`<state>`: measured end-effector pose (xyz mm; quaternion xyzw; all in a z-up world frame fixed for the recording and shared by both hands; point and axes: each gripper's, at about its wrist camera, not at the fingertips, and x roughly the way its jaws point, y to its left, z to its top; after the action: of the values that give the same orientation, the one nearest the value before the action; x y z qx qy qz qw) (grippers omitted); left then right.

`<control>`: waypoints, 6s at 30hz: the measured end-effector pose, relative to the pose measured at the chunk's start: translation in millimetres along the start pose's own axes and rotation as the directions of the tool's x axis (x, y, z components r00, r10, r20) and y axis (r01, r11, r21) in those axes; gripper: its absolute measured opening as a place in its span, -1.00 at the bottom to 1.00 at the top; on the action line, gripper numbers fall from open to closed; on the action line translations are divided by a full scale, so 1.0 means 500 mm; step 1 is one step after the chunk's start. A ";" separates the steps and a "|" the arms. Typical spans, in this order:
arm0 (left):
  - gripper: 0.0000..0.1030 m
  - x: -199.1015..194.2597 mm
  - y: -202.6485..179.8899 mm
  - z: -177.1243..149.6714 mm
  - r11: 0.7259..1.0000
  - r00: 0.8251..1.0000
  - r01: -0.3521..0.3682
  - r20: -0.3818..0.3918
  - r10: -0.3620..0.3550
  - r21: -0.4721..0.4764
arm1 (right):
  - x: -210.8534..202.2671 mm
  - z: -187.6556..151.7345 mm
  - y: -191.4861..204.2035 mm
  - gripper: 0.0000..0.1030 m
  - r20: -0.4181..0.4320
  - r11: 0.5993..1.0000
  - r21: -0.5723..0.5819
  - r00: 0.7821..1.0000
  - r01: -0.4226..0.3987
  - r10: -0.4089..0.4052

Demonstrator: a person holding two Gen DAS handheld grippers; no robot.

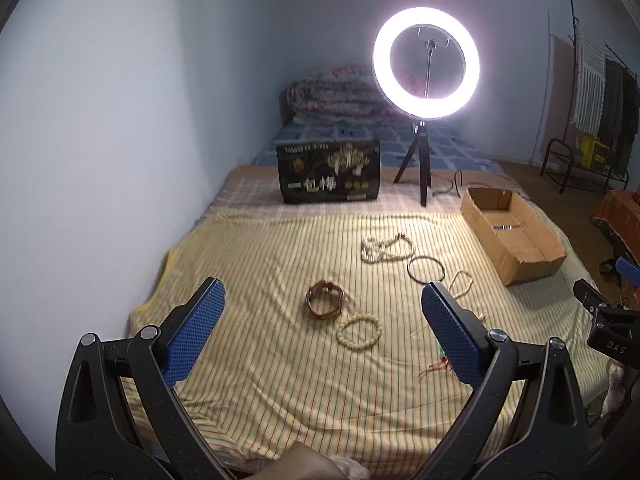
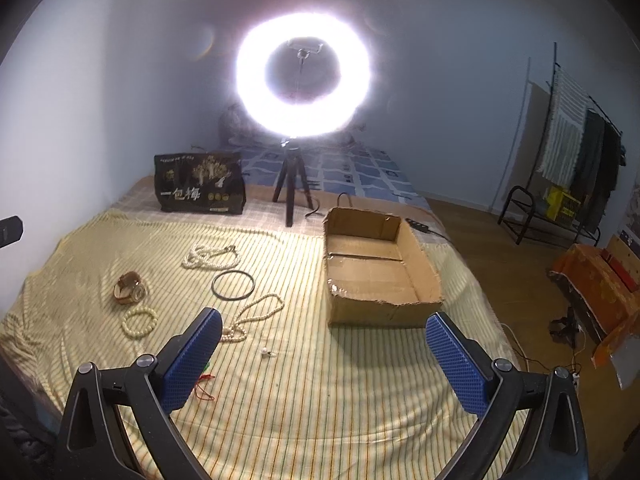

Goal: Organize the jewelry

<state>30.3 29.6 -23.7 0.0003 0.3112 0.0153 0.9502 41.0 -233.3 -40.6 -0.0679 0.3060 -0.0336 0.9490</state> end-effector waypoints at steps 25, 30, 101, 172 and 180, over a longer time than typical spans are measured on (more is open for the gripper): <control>0.94 0.235 0.042 -0.072 0.999 0.915 0.030 -0.403 -0.010 0.042 | 0.177 -0.103 0.149 0.74 -0.368 0.889 -0.196 0.871 -0.415 0.325; 0.74 0.301 0.032 -0.084 0.998 0.878 0.064 -0.475 -0.055 0.002 | 0.206 -0.115 0.155 0.57 -0.413 0.871 -0.198 0.844 -0.449 0.341; -0.89 0.441 0.032 -0.118 0.984 0.798 0.046 -0.586 -0.141 -0.173 | 0.308 -0.121 0.235 -0.77 -0.502 0.822 -0.180 0.769 -0.540 0.395; -0.90 0.418 -0.565 0.137 0.846 0.765 0.518 -0.373 -0.524 -0.128 | 0.417 0.112 -0.341 -0.77 -0.221 0.980 0.132 0.959 -0.152 0.179; -0.89 0.447 -0.578 0.117 0.856 0.763 0.503 -0.405 -0.504 -0.119 | 0.441 0.093 -0.351 -0.75 -0.248 0.978 0.145 0.951 -0.150 0.182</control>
<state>253.6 -252.0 -111.6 -0.0883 0.4975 -0.2399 0.8289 243.1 -425.0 -104.0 0.0224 0.4299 0.0188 0.9024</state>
